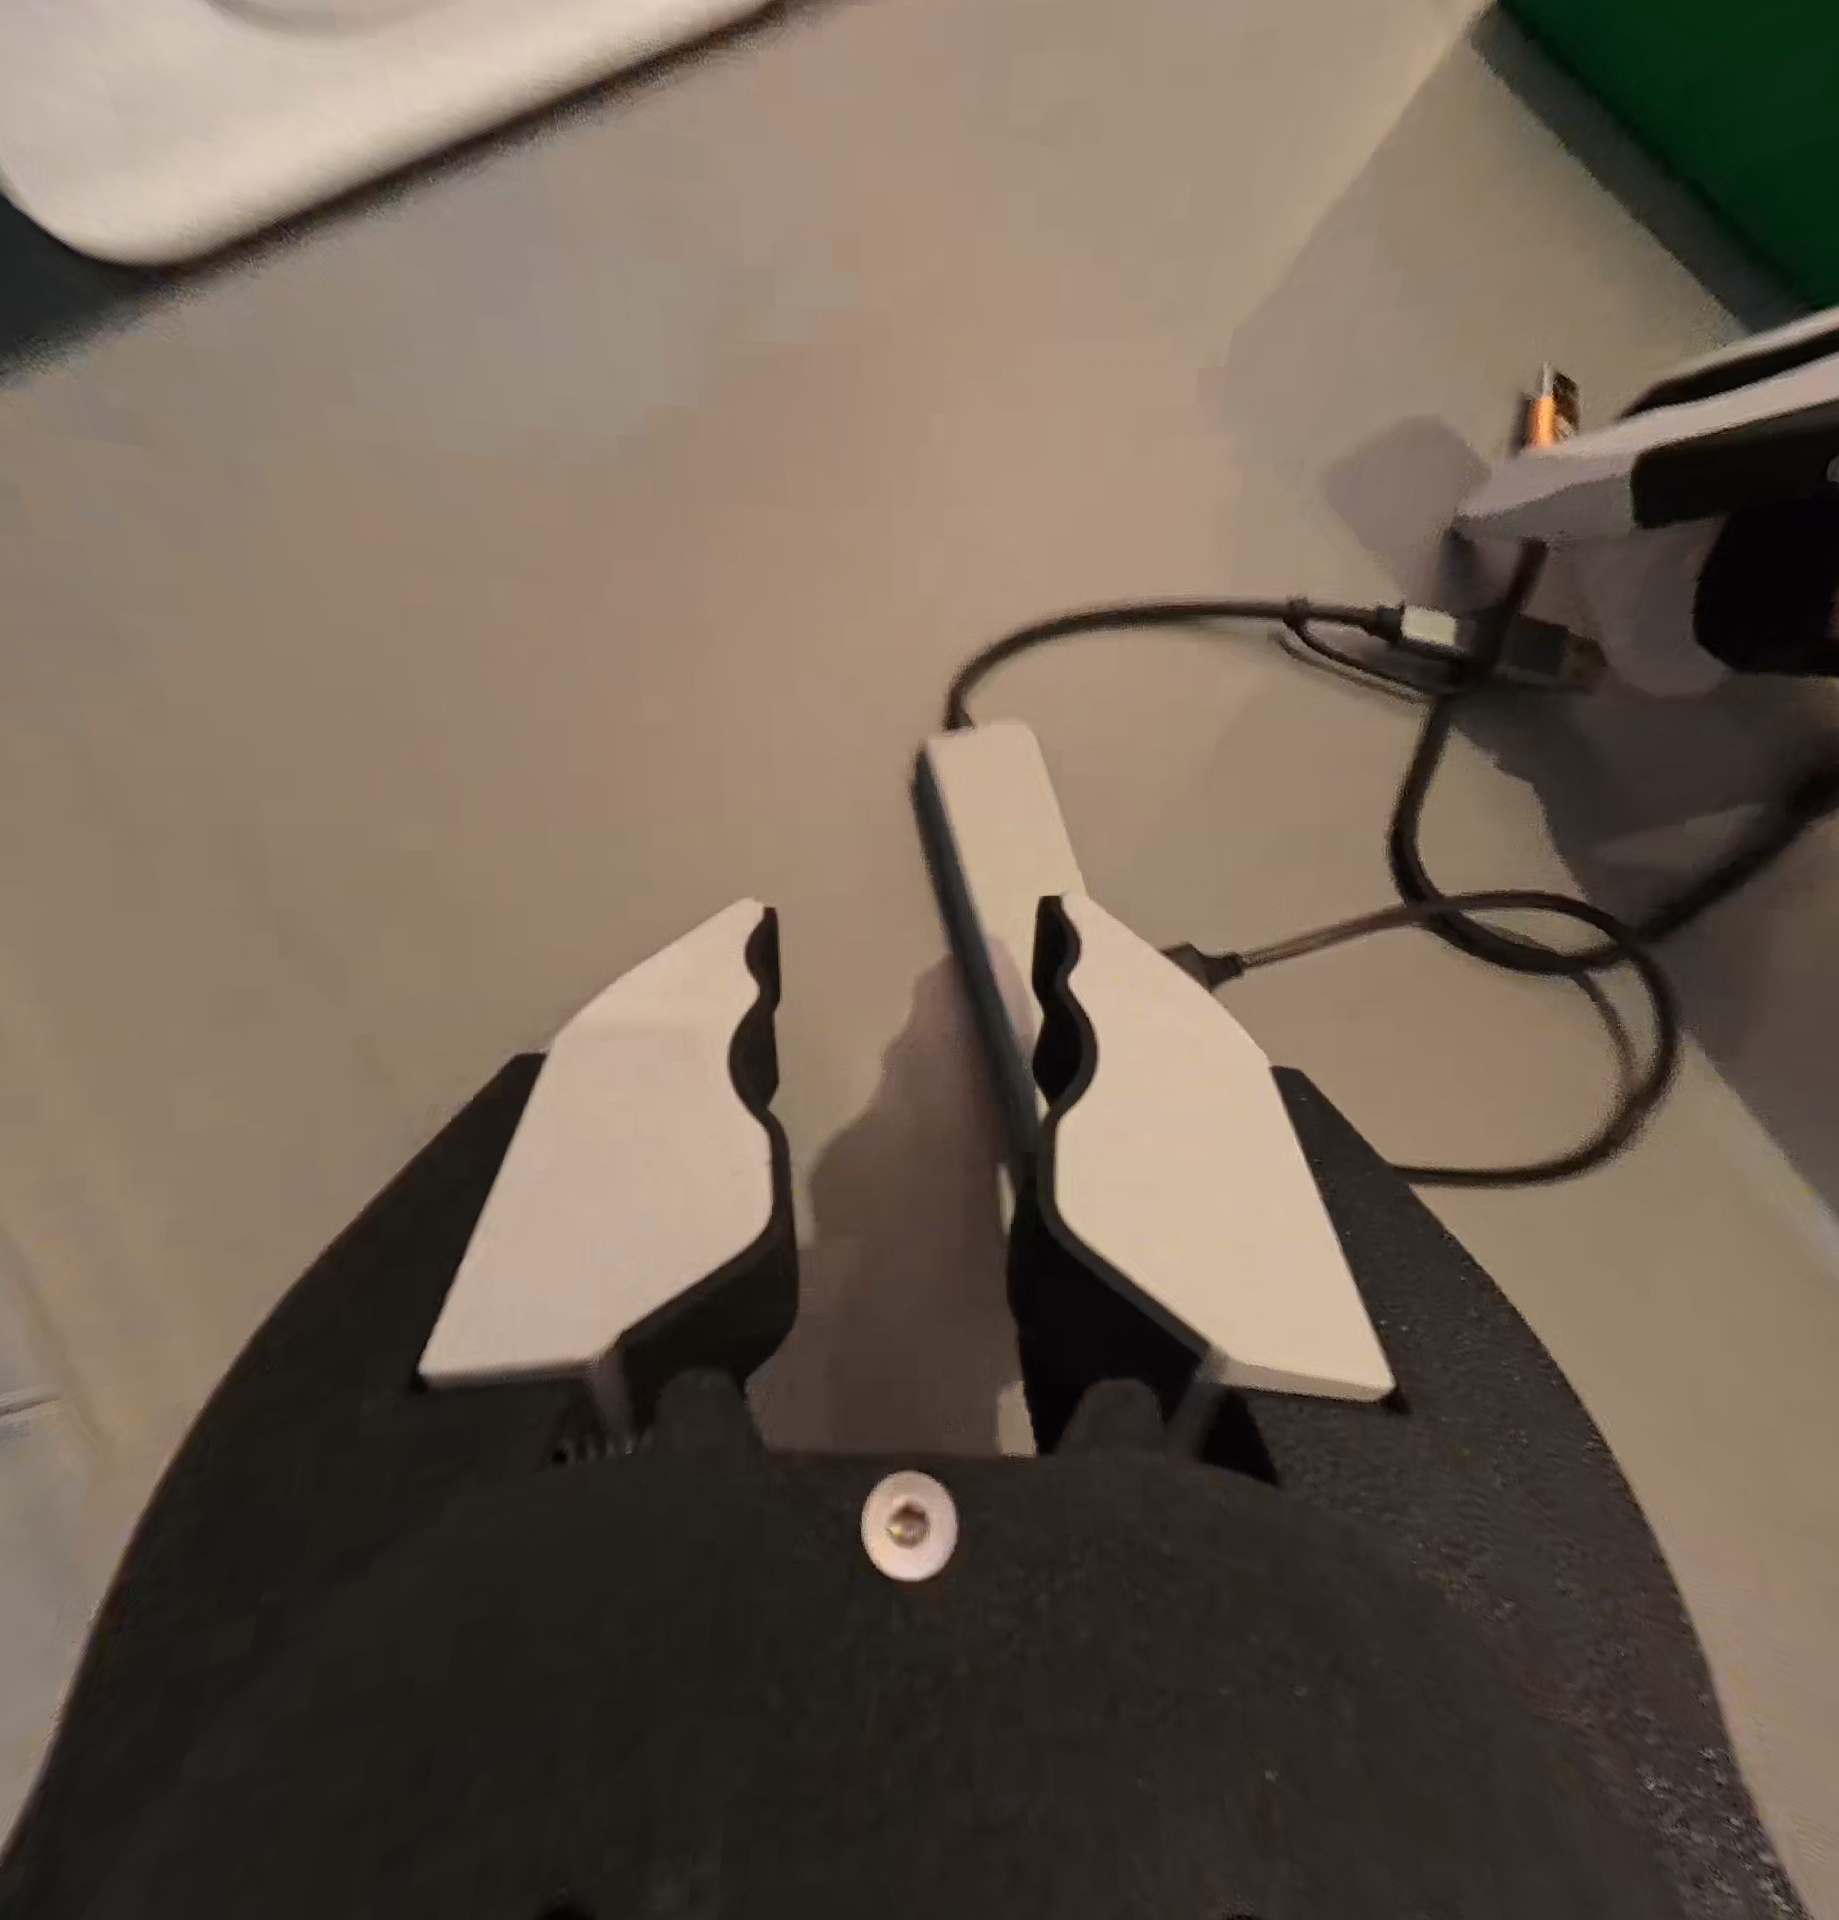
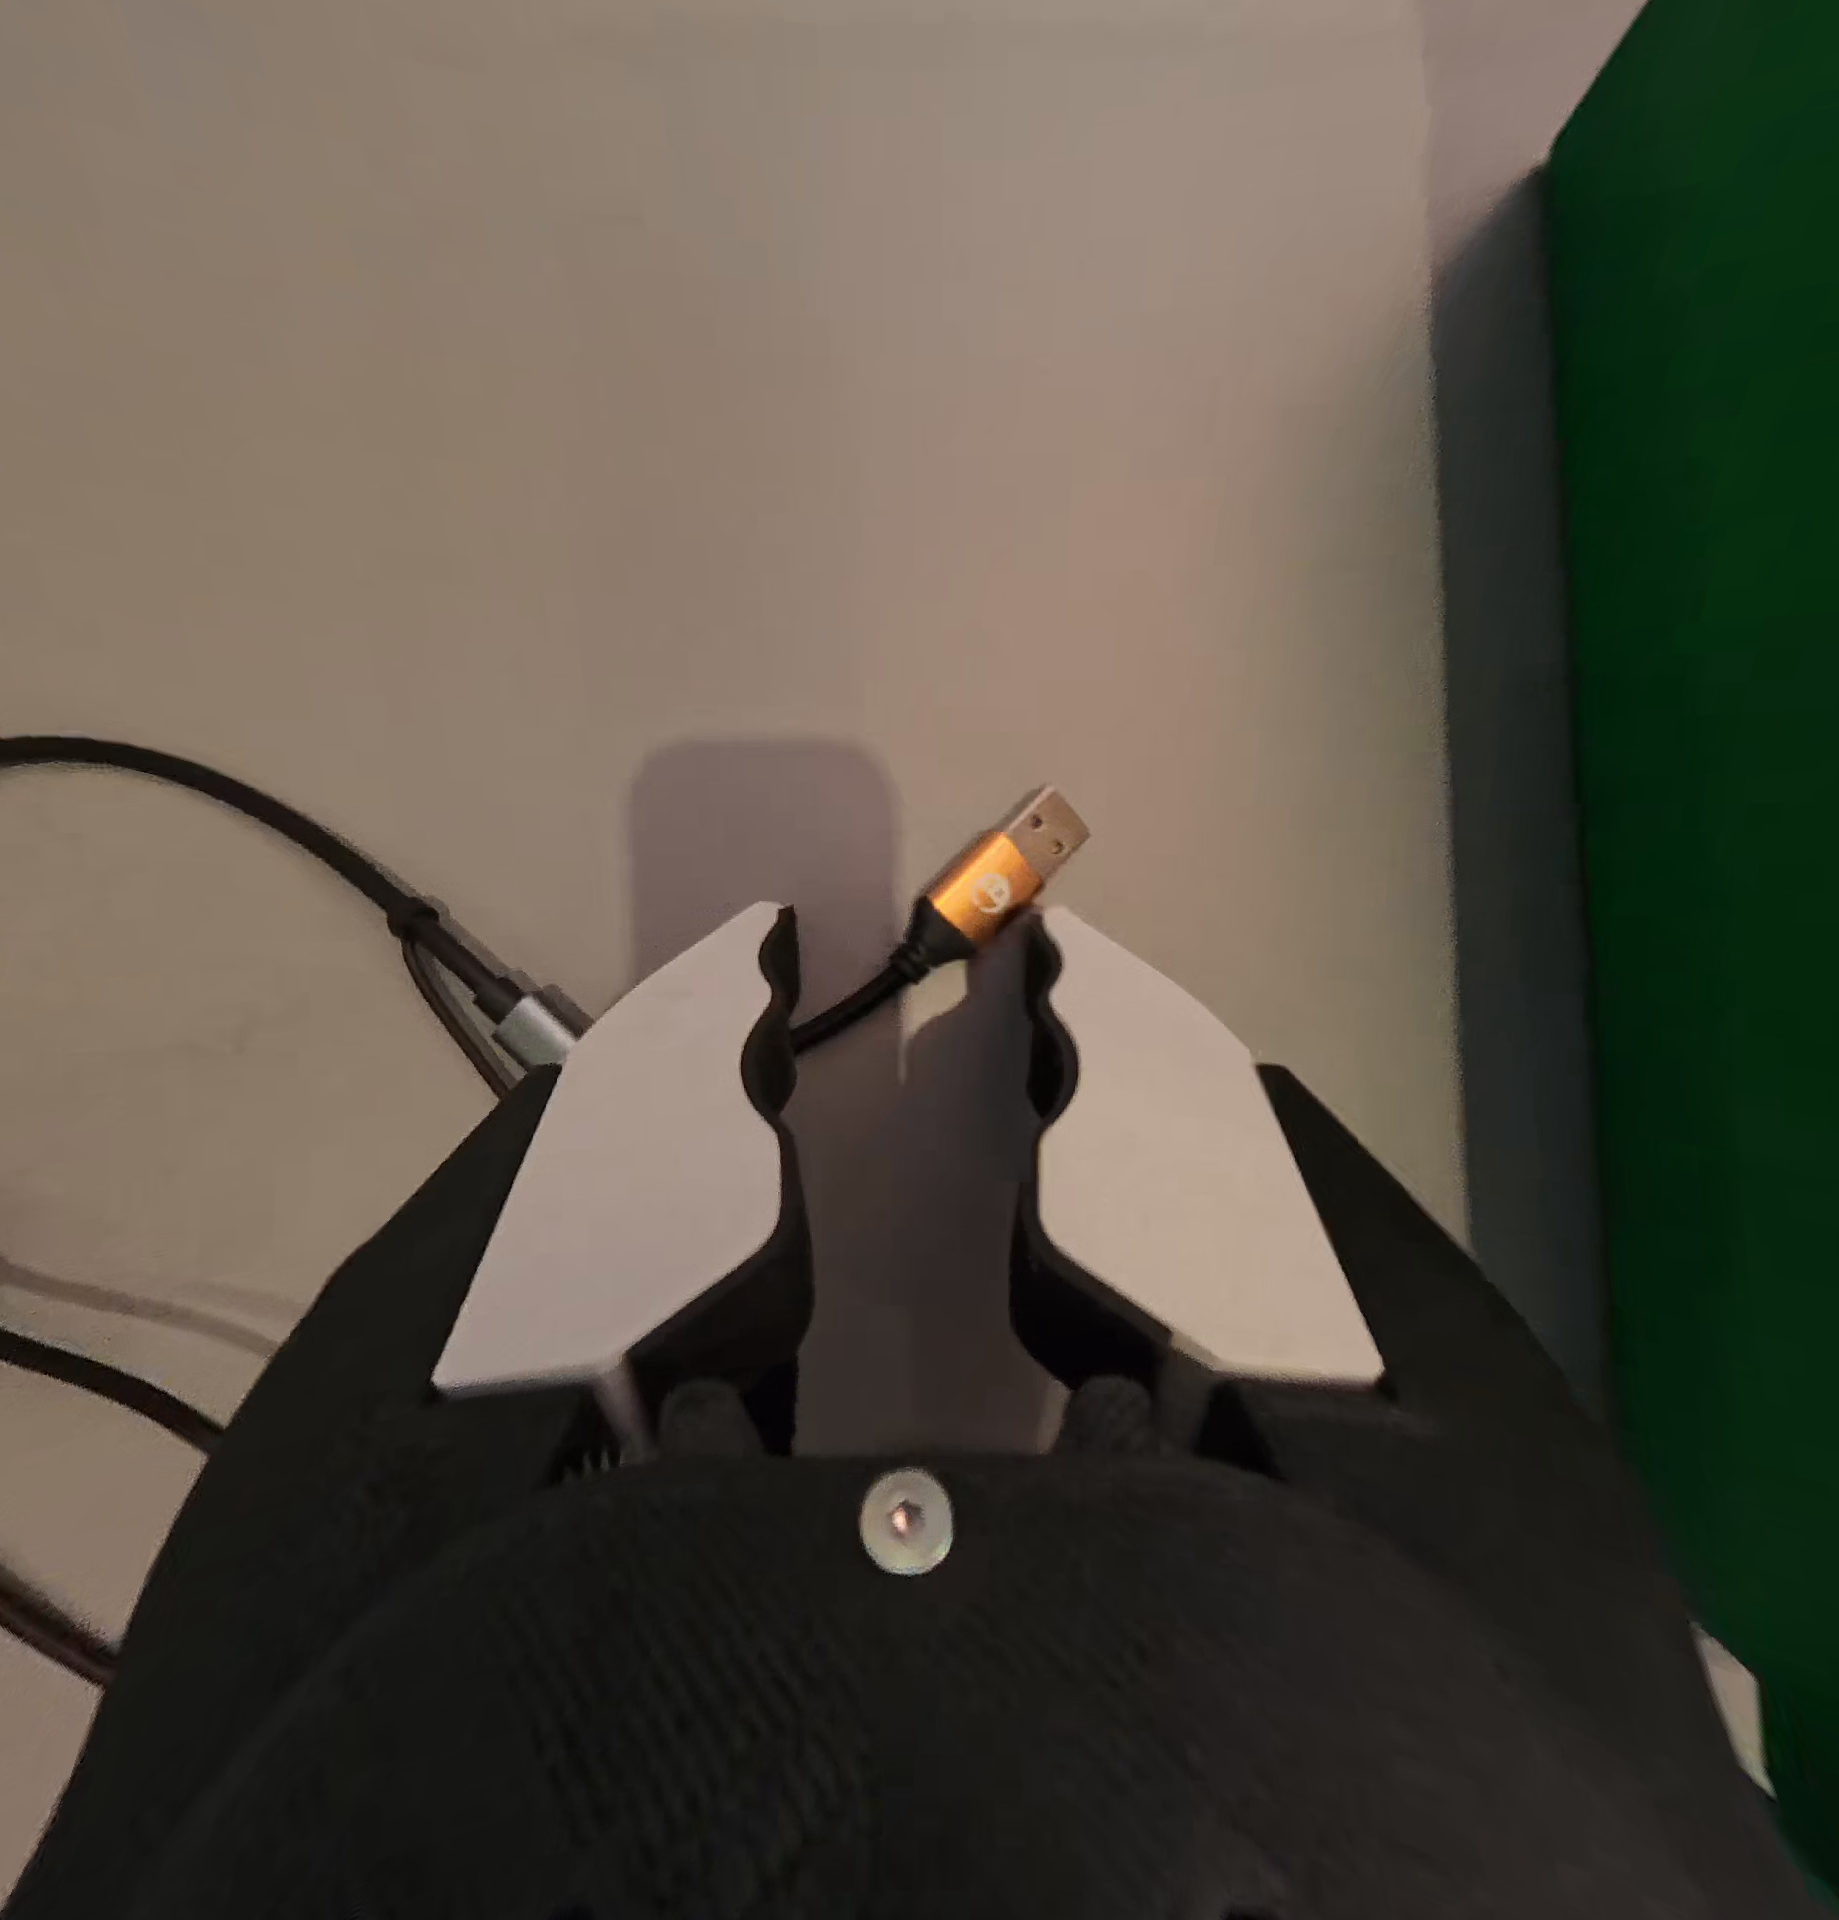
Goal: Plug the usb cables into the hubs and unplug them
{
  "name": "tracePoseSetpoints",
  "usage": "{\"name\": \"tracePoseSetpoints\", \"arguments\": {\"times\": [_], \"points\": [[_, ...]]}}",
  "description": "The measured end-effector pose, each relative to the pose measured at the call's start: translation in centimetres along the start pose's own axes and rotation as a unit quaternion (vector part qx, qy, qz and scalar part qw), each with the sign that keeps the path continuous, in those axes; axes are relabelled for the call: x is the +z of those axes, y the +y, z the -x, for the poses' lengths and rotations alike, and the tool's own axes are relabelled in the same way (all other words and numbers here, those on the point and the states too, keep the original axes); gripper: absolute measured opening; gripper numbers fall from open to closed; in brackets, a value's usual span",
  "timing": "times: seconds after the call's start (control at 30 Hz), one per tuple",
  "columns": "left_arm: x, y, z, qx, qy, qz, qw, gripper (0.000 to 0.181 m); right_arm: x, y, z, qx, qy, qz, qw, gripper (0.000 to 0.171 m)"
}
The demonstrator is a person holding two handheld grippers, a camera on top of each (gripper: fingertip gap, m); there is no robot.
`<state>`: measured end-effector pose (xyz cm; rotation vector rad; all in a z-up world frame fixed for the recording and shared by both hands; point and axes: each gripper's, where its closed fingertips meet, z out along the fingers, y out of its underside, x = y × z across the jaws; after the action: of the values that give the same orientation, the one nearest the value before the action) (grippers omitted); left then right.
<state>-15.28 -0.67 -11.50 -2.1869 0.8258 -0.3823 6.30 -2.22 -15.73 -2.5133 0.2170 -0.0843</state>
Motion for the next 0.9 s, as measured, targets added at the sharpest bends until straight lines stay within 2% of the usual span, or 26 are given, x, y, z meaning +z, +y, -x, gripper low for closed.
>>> {"name": "tracePoseSetpoints", "arguments": {"times": [0.1, 0.33, 0.43, 0.57, 0.7, 0.8, 0.9], "points": [[-1.7, -2.2, 1.1, 0.023, -0.065, -0.065, 0.995, 0.045, 0.4, -0.6, 0.3, -0.005, 0.000, -0.013, 1.000, 0.015], [-3.7, -3.9, 0.8, 0.052, -0.094, -0.105, 0.989, 0.042, 0.6, -0.9, 0.2, 0.010, -0.027, -0.055, 0.998, 0.008], [-3.9, -3.8, 0.1, 0.046, -0.075, -0.109, 0.990, 0.042, -0.8, -2.2, 0.5, -0.014, -0.045, -0.115, 0.992, 0.008], [-5.5, -4.6, -1.7, 0.014, 0.008, -0.145, 0.989, 0.042, -6.3, -5.4, 2.7, -0.098, -0.118, -0.270, 0.951, 0.007], [-7.6, -6.7, -5.8, -0.020, 0.164, -0.171, 0.971, 0.043, -12.7, -5.8, 4.2, -0.190, -0.134, -0.400, 0.886, 0.007], [-8.8, -9.1, -9.6, -0.048, 0.284, -0.180, 0.940, 0.045, -14.9, -4.7, 5.3, -0.241, -0.132, -0.441, 0.854, 0.007], [-7.5, -10.6, -11.9, -0.046, 0.328, -0.151, 0.931, 0.052, -15.7, -3.8, 6.2, -0.273, -0.131, -0.461, 0.834, 0.007]]}}
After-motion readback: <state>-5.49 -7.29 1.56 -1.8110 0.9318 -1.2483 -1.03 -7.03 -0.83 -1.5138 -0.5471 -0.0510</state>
